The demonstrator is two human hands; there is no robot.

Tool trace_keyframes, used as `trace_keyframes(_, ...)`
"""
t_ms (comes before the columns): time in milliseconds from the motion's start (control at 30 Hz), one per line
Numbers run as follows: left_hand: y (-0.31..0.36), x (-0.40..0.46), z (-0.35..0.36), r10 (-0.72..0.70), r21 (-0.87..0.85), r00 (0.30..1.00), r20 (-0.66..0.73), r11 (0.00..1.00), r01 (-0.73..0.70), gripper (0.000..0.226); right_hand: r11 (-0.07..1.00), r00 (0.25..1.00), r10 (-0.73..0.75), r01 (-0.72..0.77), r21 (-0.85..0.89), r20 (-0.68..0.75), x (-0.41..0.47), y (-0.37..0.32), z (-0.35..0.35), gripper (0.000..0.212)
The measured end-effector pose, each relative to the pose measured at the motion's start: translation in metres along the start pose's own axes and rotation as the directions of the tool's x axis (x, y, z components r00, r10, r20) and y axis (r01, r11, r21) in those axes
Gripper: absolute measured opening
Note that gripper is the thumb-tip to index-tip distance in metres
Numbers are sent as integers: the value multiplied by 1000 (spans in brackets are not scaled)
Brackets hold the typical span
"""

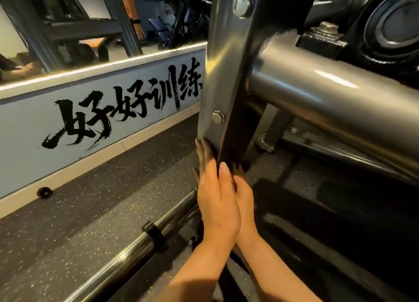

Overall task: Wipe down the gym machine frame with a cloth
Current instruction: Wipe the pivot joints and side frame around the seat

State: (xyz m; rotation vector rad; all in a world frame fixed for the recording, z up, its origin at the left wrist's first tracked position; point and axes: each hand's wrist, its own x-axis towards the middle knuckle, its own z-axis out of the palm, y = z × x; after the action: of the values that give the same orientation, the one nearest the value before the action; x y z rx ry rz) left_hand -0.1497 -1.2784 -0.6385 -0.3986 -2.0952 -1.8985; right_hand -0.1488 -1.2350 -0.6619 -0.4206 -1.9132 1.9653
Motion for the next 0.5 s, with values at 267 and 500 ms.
trace_keyframes(267, -38, -15, -2, -101, 22, 995, 14, 995, 101, 39, 965, 980, -59, 105, 239, -191, 30, -35, -11, 64)
trace_keyframes(500, -40, -15, -4, -211, -169, 977, 28, 962, 213, 35, 986, 985, 143, -134, -98, 97, 5, 58, 9, 30)
